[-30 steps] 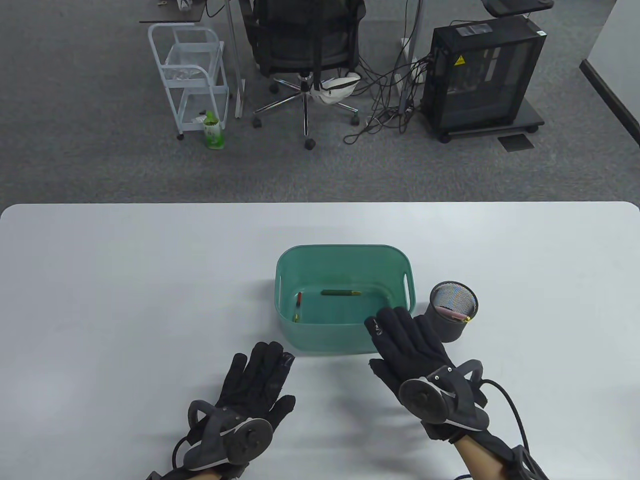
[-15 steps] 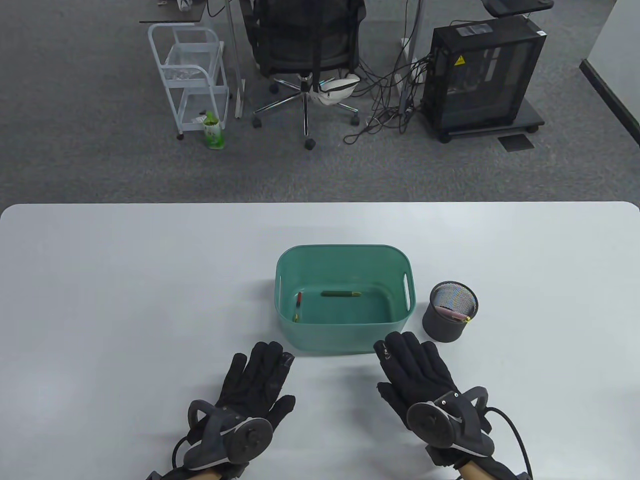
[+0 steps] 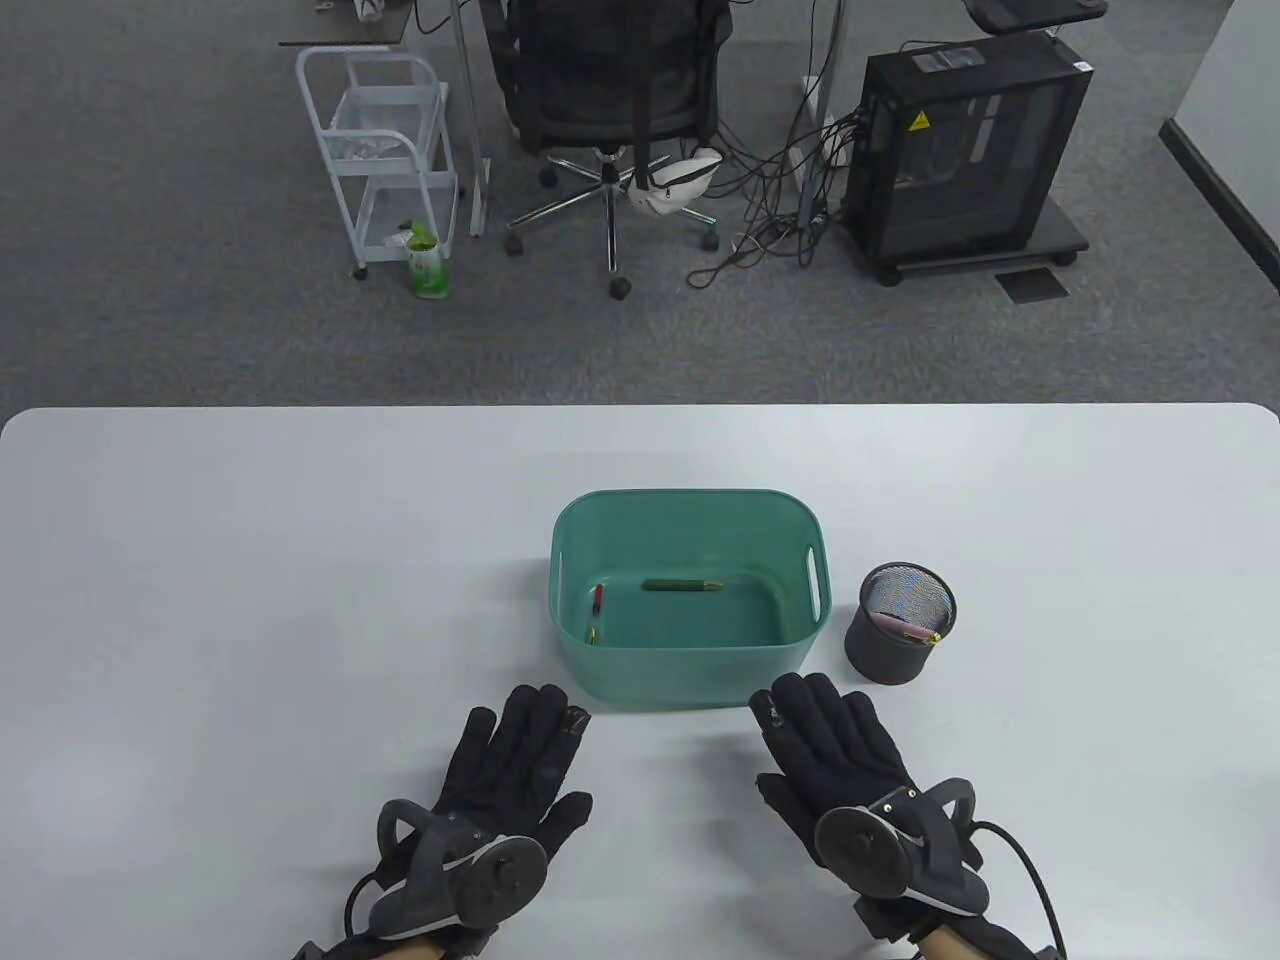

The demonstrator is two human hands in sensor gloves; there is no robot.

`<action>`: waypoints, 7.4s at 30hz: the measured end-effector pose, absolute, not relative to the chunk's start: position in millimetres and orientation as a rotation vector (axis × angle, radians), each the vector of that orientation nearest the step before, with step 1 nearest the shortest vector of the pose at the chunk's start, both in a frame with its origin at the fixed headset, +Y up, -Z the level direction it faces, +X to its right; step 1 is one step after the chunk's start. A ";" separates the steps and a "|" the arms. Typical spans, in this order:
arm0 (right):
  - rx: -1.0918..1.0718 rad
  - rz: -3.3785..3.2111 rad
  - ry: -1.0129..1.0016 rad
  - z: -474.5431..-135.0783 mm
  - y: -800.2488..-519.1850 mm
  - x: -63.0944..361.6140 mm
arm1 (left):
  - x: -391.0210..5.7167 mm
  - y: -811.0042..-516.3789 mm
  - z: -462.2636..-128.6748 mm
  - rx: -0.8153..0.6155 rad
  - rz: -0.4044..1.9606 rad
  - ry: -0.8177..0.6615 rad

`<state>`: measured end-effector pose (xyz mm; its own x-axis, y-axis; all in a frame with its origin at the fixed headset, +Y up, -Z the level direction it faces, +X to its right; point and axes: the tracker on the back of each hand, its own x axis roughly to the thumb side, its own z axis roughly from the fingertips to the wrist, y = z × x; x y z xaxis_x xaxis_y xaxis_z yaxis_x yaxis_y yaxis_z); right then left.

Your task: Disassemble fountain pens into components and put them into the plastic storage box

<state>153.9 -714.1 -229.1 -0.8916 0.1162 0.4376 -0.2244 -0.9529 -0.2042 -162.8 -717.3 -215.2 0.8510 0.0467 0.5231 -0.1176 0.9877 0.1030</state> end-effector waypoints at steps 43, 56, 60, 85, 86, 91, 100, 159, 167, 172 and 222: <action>0.041 3.272 -0.316 -322.9 -685.5 246.2 | -163.8 -717.3 -211.9 0.162 0.099 -0.565; 0.079 3.293 -0.445 -327.3 -676.2 238.6 | -164.2 -717.2 -212.1 0.162 0.101 -0.564; 0.089 3.262 -0.513 -319.7 -663.8 238.9 | -164.3 -717.2 -212.2 0.162 0.103 -0.565; 0.470 2.657 -1.085 -225.2 -574.6 180.8 | -165.2 -717.2 -213.4 0.158 0.107 -0.560; 0.479 2.633 -1.092 -223.2 -574.5 177.7 | -165.2 -717.1 -213.4 0.158 0.107 -0.560; 0.540 2.536 -1.076 -211.9 -577.9 160.5 | -165.4 -716.8 -213.5 0.161 0.107 -0.554; 0.601 2.481 -1.044 -204.9 -584.6 149.3 | -164.7 -713.6 -212.5 0.225 0.119 -0.561; 0.747 2.450 -1.004 -197.3 -595.1 129.4 | -101.3 -602.8 -217.6 0.756 0.287 -0.687; 0.743 2.478 -0.782 -217.3 -615.6 120.9 | -112.2 -592.9 -211.7 0.800 0.411 -0.694; 0.766 2.493 -0.704 -222.8 -626.8 113.4 | -104.0 -594.3 -204.5 0.831 0.389 -0.746; 0.569 2.684 -0.930 -236.7 -616.2 148.8 | -115.2 -598.2 -216.9 0.695 0.594 -0.786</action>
<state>148.8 -616.2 -236.7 -0.8942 0.1000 0.4365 -0.3485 -0.7673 -0.5383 -115.2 -598.2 -216.9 0.5711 0.2186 0.7912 -0.7014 0.6307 0.3320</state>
